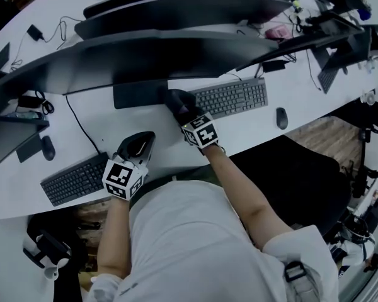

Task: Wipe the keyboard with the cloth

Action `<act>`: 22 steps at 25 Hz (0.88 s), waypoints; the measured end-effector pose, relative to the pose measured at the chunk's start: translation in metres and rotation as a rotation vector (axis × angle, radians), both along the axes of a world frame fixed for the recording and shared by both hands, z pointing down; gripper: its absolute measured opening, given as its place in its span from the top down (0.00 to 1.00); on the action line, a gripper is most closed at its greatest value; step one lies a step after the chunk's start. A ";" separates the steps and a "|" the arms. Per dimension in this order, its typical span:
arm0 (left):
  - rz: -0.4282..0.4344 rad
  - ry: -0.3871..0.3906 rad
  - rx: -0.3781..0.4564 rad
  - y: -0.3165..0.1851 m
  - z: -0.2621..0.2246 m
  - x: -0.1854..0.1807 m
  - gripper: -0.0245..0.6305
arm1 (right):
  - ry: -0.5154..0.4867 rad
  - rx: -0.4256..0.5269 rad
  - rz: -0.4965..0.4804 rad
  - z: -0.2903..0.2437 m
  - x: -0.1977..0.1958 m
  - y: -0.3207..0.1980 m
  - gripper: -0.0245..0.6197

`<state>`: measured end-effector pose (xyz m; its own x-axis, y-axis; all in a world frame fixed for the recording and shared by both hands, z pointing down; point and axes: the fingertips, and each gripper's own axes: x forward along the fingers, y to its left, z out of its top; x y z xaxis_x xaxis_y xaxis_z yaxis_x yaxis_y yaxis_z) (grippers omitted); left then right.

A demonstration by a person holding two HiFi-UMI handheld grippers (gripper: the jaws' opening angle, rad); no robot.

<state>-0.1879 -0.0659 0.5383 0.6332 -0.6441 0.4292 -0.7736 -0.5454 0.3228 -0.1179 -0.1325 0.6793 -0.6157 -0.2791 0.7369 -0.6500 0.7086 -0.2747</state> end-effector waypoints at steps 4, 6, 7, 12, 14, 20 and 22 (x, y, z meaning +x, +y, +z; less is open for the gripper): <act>0.030 0.000 0.001 -0.003 0.002 -0.003 0.96 | 0.004 -0.009 -0.023 0.002 -0.003 0.015 0.82; 0.036 0.001 0.002 -0.003 0.002 -0.004 0.96 | 0.000 -0.022 -0.019 0.003 0.001 0.021 0.82; 0.035 0.002 0.001 -0.002 0.002 -0.004 0.96 | -0.003 -0.028 -0.016 0.003 0.003 0.023 0.82; 0.041 -0.008 -0.011 0.005 0.007 0.004 0.96 | 0.006 -0.032 -0.004 0.004 0.026 0.030 0.82; 0.051 -0.022 -0.015 0.010 0.009 0.011 0.96 | 0.007 -0.031 0.011 0.005 0.039 0.028 0.82; 0.022 -0.042 -0.027 0.011 0.010 0.025 0.96 | 0.015 -0.028 0.061 0.004 0.083 0.013 0.82; 0.011 -0.046 -0.026 0.008 0.009 0.031 0.96 | 0.015 -0.026 0.079 0.006 0.101 0.007 0.82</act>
